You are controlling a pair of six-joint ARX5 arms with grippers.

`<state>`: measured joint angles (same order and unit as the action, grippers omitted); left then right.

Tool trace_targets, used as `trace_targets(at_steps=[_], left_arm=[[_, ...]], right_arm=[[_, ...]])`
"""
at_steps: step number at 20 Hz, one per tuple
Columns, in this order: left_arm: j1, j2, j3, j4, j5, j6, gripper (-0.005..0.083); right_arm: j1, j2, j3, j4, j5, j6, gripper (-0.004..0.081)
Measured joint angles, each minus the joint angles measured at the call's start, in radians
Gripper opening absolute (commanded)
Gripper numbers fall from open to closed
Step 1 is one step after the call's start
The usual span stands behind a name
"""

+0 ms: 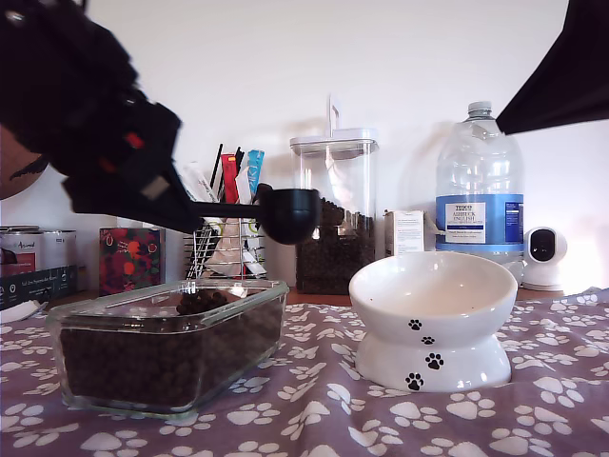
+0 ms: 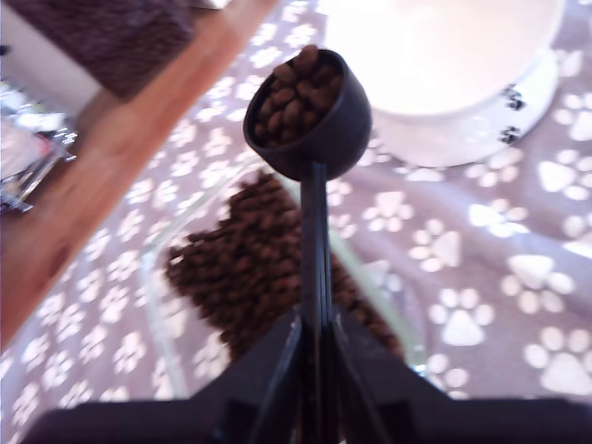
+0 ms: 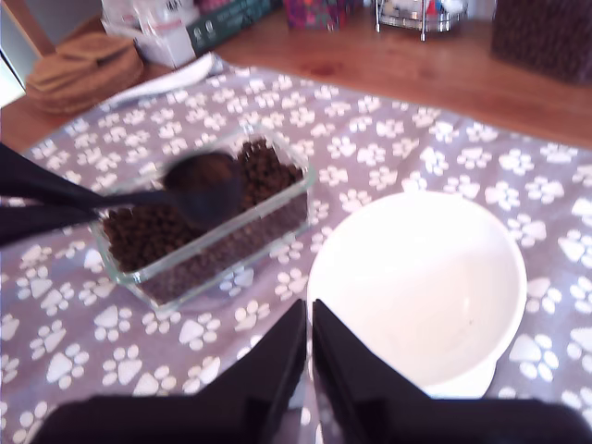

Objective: Measure one spoon of cat food and pour it into the food bowl

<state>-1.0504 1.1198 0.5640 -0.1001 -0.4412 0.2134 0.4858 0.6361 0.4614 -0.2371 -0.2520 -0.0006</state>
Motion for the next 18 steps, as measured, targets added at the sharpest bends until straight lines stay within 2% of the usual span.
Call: trace_targets(at_steps=[4, 10, 15, 18], left_arm=[[0.000, 0.119, 0.115, 0.007, 0.064, 0.005, -0.0019], [0.004, 0.294, 0.274, 0.005, 0.247, -0.006, -0.0020], [0.049, 0.443, 0.425, -0.080, 0.405, -0.077, -0.0020], [0.113, 0.481, 0.505, -0.160, 0.548, -0.153, -0.0020]], right_arm=[[-0.015, -0.059, 0.000, -0.035, 0.051, 0.000, -0.0011], [-0.067, -0.120, 0.006, -0.054, 0.103, -0.020, -0.0011], [-0.087, -0.122, 0.031, -0.059, 0.107, -0.042, -0.0011], [-0.087, -0.122, 0.031, -0.070, 0.116, -0.051, -0.0011]])
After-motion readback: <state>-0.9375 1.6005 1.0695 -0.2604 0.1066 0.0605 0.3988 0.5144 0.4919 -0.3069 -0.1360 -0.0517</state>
